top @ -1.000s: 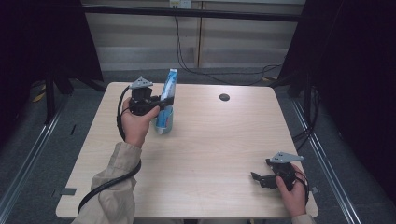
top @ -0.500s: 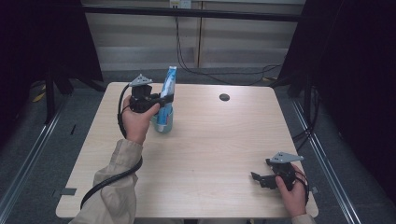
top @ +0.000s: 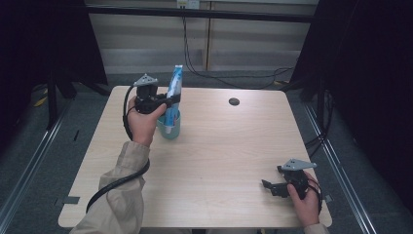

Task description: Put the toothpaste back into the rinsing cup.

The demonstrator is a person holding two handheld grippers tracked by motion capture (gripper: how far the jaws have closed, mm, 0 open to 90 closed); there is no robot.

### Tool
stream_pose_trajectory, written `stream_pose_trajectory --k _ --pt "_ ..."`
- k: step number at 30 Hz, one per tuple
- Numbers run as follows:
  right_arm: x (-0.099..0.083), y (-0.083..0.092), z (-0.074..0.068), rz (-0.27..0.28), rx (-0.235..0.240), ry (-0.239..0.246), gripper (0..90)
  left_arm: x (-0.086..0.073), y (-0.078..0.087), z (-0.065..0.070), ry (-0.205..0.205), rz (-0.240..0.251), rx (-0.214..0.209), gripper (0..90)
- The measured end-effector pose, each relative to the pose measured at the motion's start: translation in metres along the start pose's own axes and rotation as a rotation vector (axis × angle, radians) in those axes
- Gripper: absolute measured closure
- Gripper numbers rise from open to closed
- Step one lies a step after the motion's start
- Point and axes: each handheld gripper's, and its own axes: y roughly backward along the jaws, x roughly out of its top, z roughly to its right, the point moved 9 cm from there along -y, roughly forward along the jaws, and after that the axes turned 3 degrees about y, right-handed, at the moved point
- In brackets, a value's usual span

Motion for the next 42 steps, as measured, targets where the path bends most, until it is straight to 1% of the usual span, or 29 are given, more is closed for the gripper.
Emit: stream_pose_trajectory --k 7,8,11,13,17,23,24,25,29,35,37,42 --pt "0.000 0.000 0.000 0.001 0.000 0.003 13.5 0.007 -0.001 -0.001 0.003 0.015 -0.009 72.6" --pt "0.000 0.000 0.000 0.001 0.000 0.003 13.5 0.007 -0.002 -0.001 0.010 0.018 -0.010 72.5" --pt "0.000 0.000 0.000 0.000 0.000 0.000 13.5 0.008 -0.003 -0.005 0.009 0.020 0.000 72.6" --pt "0.000 0.000 0.000 0.001 0.000 0.002 13.5 0.008 -0.003 -0.006 0.020 0.025 0.001 72.6" --pt "0.000 0.000 0.000 0.000 0.000 0.000 13.5 0.010 -0.003 -0.009 0.012 0.026 0.015 72.6" --pt "0.000 0.000 0.000 0.000 0.000 0.000 13.5 0.015 -0.003 -0.013 0.013 0.042 0.022 72.6" --pt "0.000 0.000 0.000 0.001 0.000 0.002 13.5 0.016 -0.003 -0.014 0.006 0.043 0.023 72.7" --pt "0.000 0.000 0.000 0.001 0.000 0.002 13.5 0.017 -0.004 -0.014 0.011 0.045 0.027 72.6" --pt "0.000 0.000 0.000 0.001 -0.001 0.002 13.5 0.019 -0.005 -0.017 0.000 0.056 0.031 72.7" --pt "0.000 0.000 0.000 0.002 0.001 0.007 13.5 0.017 -0.010 -0.020 -0.017 0.056 0.043 72.7" --pt "0.000 0.000 0.000 0.003 0.001 0.008 13.5 0.017 -0.011 -0.021 -0.012 0.061 0.043 72.7" --pt "0.000 0.000 0.000 0.001 0.004 0.007 13.5 0.014 -0.015 -0.024 -0.017 0.066 0.047 72.7"
